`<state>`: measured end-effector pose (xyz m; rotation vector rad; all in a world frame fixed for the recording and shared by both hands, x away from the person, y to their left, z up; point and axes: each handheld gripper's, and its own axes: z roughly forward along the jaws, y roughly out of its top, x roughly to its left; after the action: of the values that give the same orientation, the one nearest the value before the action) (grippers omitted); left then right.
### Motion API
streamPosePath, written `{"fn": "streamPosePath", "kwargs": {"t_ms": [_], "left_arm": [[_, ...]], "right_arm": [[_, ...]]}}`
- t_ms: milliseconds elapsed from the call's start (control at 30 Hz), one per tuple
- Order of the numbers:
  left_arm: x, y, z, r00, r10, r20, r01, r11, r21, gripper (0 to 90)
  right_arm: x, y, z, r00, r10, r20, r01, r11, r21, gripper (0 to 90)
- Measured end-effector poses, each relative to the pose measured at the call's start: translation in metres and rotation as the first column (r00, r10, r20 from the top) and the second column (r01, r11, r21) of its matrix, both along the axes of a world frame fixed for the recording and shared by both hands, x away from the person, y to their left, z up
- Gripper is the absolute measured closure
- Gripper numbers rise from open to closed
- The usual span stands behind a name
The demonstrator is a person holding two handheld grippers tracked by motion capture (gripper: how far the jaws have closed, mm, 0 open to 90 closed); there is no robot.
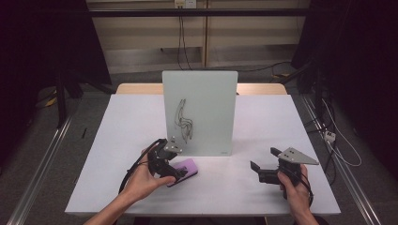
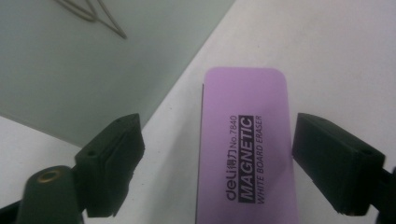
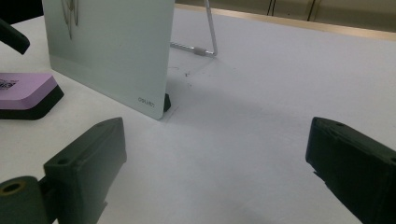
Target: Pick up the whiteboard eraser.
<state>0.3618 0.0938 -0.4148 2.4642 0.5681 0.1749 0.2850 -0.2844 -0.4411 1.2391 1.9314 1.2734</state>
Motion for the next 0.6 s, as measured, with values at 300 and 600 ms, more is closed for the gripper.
{"fn": "streamPosePath", "kwargs": {"t_ms": [300,600], "left_arm": [[-0.0015,0.0006,-0.0011,0.9987,-0.027,-0.043,0.028,0.9996,0.011,25.0],[-0.0029,-0.0044,-0.0087,0.9965,-0.048,-0.068,0.052,0.9977,0.045,29.0]], "right_arm": [[0.0,0.0003,-0.0004,1.0,0.0,-0.002,0.0,1.0,-0.006,5.0],[-0.0002,0.0007,-0.0003,1.0,0.006,-0.002,-0.006,0.9999,-0.009,5.0]]}}
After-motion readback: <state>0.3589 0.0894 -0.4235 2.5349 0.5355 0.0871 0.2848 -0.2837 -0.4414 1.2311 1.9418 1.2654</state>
